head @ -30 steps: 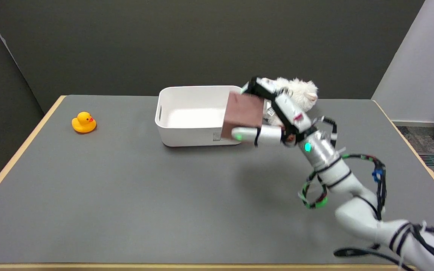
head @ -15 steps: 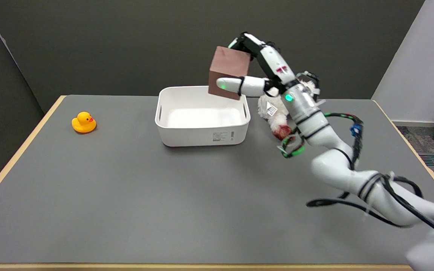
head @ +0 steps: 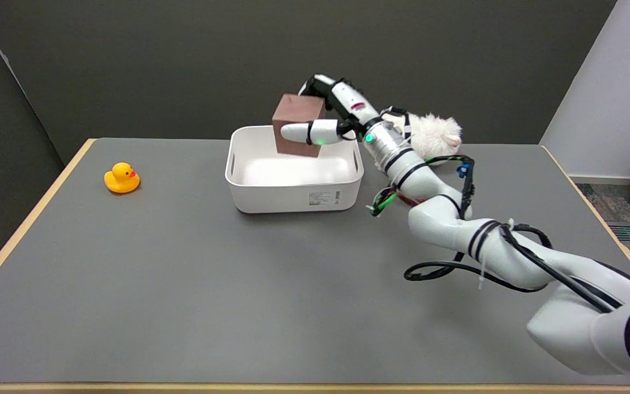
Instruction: Place wooden cube into white box.
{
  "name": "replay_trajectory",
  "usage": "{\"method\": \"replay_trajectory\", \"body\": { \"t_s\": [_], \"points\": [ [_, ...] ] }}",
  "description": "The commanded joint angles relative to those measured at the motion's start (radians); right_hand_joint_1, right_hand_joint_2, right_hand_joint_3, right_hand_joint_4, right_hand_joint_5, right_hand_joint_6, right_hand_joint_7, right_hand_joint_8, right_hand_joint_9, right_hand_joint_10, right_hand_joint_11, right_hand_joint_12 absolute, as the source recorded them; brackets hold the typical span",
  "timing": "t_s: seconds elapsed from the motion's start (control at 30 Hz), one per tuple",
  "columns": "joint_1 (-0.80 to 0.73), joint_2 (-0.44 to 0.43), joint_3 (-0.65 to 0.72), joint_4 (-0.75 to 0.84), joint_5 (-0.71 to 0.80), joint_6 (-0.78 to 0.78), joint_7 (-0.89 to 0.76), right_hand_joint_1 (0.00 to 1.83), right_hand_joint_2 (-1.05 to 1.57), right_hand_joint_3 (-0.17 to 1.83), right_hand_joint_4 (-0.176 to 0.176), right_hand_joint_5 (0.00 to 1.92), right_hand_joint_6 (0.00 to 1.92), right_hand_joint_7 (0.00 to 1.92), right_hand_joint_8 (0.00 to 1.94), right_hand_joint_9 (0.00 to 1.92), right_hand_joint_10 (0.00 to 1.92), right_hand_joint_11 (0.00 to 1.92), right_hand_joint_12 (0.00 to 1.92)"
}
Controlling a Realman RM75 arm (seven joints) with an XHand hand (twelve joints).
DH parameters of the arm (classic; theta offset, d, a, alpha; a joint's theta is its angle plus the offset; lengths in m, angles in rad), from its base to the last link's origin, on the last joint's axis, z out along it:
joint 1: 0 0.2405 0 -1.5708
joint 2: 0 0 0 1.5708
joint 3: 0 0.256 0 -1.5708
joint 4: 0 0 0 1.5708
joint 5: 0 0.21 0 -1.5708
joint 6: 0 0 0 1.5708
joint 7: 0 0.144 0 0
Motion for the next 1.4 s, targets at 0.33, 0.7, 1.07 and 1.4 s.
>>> {"method": "replay_trajectory", "body": {
  "t_s": [0.33,0.7,1.07,1.4],
  "points": [
    [-0.048,0.042,-0.01,-0.133,0.194,-0.191,-0.016,0.81,0.75,0.89,-0.034,0.22,0.44,0.33,0.7,0.34,1.0,0.04,1.62],
    [-0.352,0.204,0.162,0.168,0.308,-0.033,-0.016,0.64,0.64,0.96,-0.027,0.08,0.39,0.07,0.31,0.0,0.3,0.0,0.81],
    [-0.576,0.335,0.356,0.535,0.308,0.242,-0.004,0.65,0.7,0.86,-0.034,0.11,0.31,0.1,0.25,0.0,0.39,0.0,0.82],
    [-0.041,0.45,0.38,0.7,0.18,-0.092,-0.005,0.29,0.62,0.89,0.014,0.0,0.21,0.0,0.18,0.0,0.23,0.0,0.73]
  ]
}}
